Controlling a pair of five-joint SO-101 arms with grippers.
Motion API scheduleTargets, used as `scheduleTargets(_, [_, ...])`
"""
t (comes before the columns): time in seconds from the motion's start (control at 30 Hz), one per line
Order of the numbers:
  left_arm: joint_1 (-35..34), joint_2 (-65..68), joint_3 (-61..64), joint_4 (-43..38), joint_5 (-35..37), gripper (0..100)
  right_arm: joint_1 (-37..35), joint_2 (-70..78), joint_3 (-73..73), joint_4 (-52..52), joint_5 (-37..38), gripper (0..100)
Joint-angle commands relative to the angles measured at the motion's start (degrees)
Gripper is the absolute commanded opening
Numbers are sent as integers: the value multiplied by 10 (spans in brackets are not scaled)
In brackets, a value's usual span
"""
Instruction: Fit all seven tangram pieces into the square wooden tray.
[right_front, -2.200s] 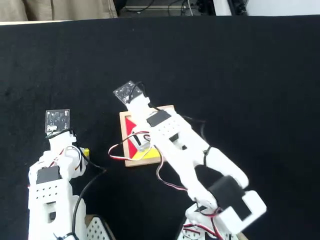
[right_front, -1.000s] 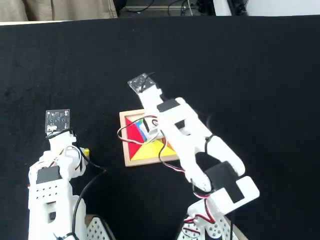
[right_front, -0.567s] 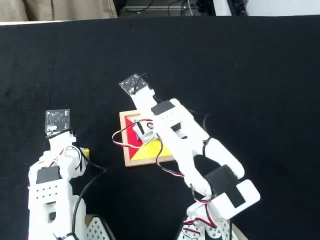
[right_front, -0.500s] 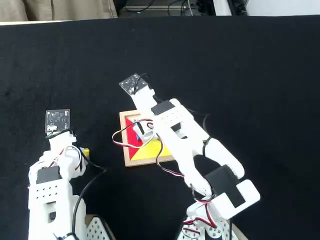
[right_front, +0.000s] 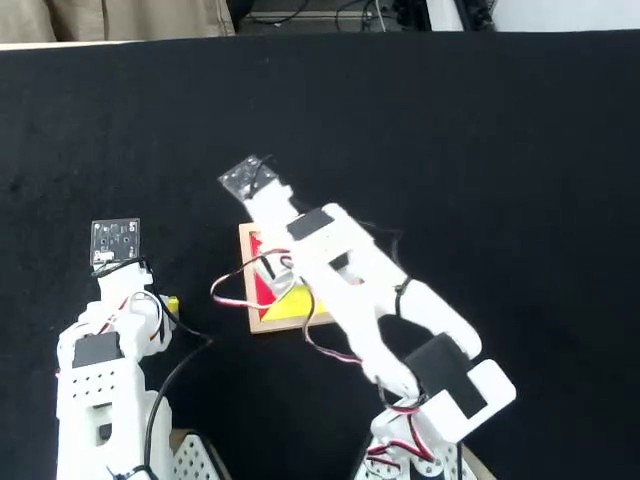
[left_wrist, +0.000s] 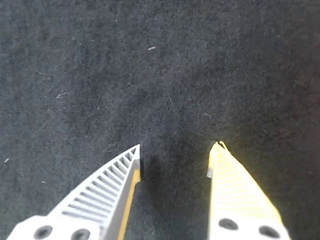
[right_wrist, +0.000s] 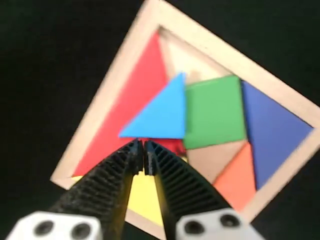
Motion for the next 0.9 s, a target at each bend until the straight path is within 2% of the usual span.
scheduleTargets(0.0, [-4, -7, -10, -9, -5, 220, -15, -26, -17, -10, 2, 11])
scheduleTargets(0.17, [-4, -7, -10, -9, -5, 220, -15, -13, -36, -23, 4, 11])
scheduleTargets(0.47, [-4, -7, -10, -8, -5, 220, -15, 121, -143, -24, 4, 11])
scheduleTargets(0.77, [-4, -7, -10, -8, -5, 220, -13, 125, -204, 26, 6, 11])
scheduleTargets(0.87, [-4, -7, -10, -8, -5, 220, 7, 125, -204, 35, 28, 11])
